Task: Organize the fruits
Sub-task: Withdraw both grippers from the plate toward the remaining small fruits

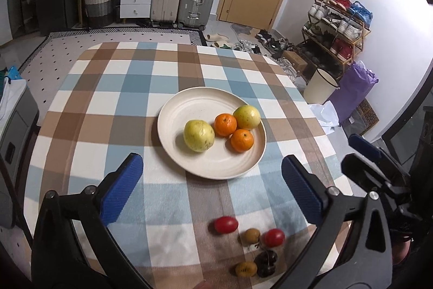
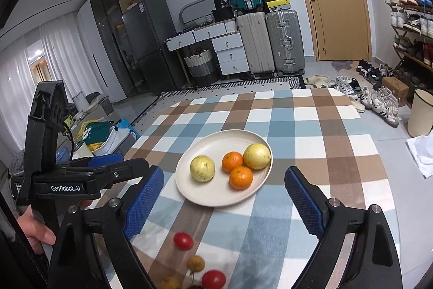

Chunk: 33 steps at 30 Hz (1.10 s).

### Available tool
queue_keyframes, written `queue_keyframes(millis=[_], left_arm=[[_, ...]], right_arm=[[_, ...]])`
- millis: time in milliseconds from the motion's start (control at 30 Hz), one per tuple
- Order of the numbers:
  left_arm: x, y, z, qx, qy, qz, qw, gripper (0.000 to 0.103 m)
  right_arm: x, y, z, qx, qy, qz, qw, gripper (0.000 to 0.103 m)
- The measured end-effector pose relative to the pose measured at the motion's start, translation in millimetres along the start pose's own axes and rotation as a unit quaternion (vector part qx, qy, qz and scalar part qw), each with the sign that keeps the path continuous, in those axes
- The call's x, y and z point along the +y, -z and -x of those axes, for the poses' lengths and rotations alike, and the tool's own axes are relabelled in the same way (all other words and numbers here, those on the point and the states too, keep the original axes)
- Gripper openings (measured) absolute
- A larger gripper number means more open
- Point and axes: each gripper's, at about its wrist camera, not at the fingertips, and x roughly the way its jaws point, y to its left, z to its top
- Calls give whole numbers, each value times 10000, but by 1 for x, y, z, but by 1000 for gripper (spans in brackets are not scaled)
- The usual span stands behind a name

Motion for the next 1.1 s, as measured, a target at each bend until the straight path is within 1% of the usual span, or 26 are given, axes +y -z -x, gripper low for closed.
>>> queue_keyframes(millis=[300,467,633,800,933,1100], left_arm=[[6,35,25,-51,17,51,10000,102],[9,52,31,8,34,80,10000,102],[12,72,36,43,11,102,9999,102],[16,91,35,123,19,134,9998,102],[17,104,32,196,-28,86,9998,102],[21,117,27,295,-57,81,9995,102]], right_arm=[[13,21,25,-26,65,103,9999,94],[23,36,34,35,74,197,9998,94],[30,56,41,192,115,306,9993,94],[30,83,41,443,83,262,9986,94],[30,107,33,746,70,229,9969,94],[31,127,24,942,3,230,9953,94]])
